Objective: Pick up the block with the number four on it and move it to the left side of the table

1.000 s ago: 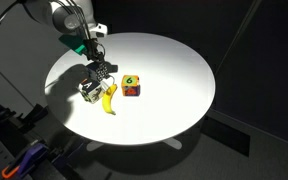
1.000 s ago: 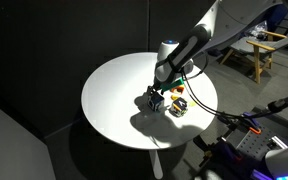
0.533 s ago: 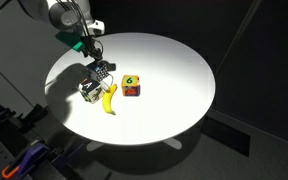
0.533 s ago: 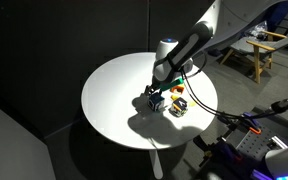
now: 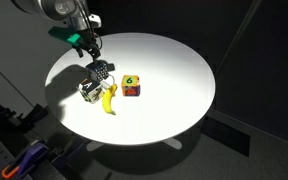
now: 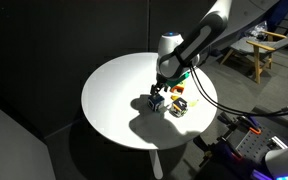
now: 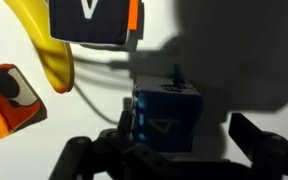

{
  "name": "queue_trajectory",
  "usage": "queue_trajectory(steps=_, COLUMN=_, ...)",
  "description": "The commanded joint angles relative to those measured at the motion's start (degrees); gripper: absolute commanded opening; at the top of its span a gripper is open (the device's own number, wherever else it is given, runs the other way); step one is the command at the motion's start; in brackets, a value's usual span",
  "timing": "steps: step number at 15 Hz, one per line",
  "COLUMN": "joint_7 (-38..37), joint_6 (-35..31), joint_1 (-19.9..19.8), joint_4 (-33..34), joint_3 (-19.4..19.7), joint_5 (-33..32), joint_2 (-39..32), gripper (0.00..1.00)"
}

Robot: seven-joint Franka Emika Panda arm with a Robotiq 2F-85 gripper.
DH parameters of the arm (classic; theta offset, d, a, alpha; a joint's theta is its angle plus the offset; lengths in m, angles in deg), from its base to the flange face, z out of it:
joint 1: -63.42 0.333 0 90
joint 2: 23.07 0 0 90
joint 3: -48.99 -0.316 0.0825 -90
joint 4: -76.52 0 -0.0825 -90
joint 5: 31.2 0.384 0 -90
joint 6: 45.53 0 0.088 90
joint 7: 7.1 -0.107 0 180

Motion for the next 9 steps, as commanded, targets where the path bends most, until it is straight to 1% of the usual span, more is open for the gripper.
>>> queue_trajectory(steps=1, joint_7=-0.61, joint_6=3.27, joint_1=1.98, joint_4=-5.63, joint_3=2.38, joint_5=-3.15, joint_2=6.60, gripper=1.00)
queue_trajectory(steps=5, joint_7=-1.52, joint_6=5.19, joint_1=2.61, joint_4=-9.81, joint_3=3.27, joint_5=-4.77, joint_2=11.25, gripper=1.00)
queue_trajectory(steps=7, joint_7=-1.27, joint_6=4.38, joint_1=2.20, joint_4=-11.95, joint_3=2.82, joint_5=-4.14, joint_2=13.32, gripper=1.00)
queue_trajectory(steps=9, joint_7=-2.62, joint_6=2.55, joint_1=2.29, joint_4=-13.81, joint_3=2.98, joint_5=-3.94, joint_2=15.02, gripper=1.00)
